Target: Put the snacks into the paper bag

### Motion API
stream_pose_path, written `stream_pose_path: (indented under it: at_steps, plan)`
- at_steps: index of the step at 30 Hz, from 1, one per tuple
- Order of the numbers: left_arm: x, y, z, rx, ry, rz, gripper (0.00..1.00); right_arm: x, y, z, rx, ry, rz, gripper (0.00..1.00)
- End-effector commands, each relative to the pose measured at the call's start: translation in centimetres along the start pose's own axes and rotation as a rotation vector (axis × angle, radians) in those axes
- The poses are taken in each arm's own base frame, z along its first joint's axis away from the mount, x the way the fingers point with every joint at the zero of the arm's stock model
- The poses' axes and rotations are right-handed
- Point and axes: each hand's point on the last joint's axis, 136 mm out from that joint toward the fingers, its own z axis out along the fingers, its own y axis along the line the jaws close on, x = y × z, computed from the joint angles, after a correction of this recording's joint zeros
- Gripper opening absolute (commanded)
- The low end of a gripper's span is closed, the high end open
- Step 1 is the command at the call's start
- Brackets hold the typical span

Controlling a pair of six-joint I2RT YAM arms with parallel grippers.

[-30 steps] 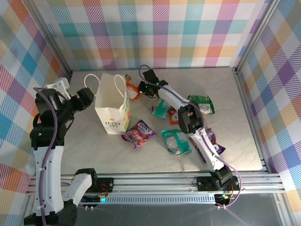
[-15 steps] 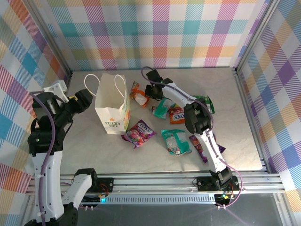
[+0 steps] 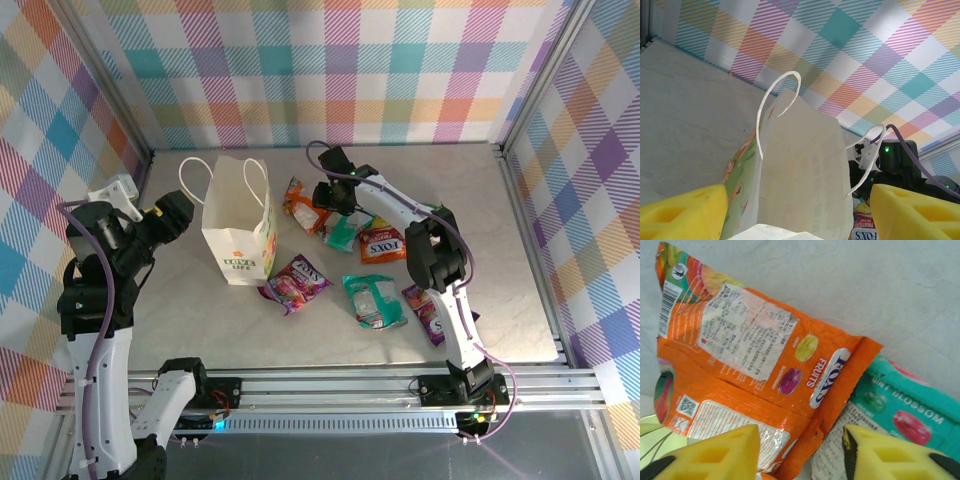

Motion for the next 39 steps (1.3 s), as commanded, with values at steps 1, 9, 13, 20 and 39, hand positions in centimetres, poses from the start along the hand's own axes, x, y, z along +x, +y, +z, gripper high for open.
stream_pose_path:
  at_steps: [1,9,13,20,39]
  plan:
    - [-0.1,-0.2,-0.8,0.005,-0.01,-0.009,0.75,0.0,1.1,-0.5,-0.072,0.016,0.009,0.56]
    - [0.1,-0.1,-0.9,0.0,-0.005,-0.001,0.75,1.0,3.7,-0.7,-0.101,0.017,-0.127,0.66]
    - [0.1,-0.2,-1.1,0.006,-0.004,-0.001,0.75,1.8,4.7,-1.1,-0.035,-0.004,-0.271,0.7]
    - [0.1,-0.3,-1.4,0.009,-0.011,0.002,0.76,3.0,5.1,0.0,0.088,-0.011,-0.465,0.75]
    - [-0.2,-0.6,-0.9,0.022,-0.005,-0.013,0.76,1.2,4.4,3.5,0.263,-0.089,-0.67,0.88]
